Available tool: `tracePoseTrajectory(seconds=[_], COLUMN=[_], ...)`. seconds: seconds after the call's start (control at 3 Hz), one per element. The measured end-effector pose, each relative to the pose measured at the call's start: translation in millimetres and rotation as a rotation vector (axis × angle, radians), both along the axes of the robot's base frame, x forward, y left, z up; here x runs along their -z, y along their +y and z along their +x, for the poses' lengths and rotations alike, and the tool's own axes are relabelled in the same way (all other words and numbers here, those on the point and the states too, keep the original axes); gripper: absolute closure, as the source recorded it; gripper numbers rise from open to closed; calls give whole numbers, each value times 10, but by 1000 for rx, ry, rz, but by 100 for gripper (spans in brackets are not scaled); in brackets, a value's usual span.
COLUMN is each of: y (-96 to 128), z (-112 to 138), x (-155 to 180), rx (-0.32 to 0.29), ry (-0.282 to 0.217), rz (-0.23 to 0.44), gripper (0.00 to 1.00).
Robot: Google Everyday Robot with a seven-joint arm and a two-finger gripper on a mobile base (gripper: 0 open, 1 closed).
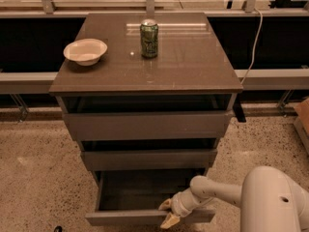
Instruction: Open bottom drawer
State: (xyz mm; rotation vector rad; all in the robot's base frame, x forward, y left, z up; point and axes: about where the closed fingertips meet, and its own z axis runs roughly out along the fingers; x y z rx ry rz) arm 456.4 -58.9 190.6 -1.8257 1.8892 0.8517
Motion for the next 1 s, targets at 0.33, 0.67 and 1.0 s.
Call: tracePoseTrajectory(seconds=[0.33,0.67,1.0], y=[0,1,-4], z=[0,-11,-451], x=[0,-9,-484], rx=[0,-2,-62], ry=[0,2,39], rz=[0,2,89], gripper=[45,54,27])
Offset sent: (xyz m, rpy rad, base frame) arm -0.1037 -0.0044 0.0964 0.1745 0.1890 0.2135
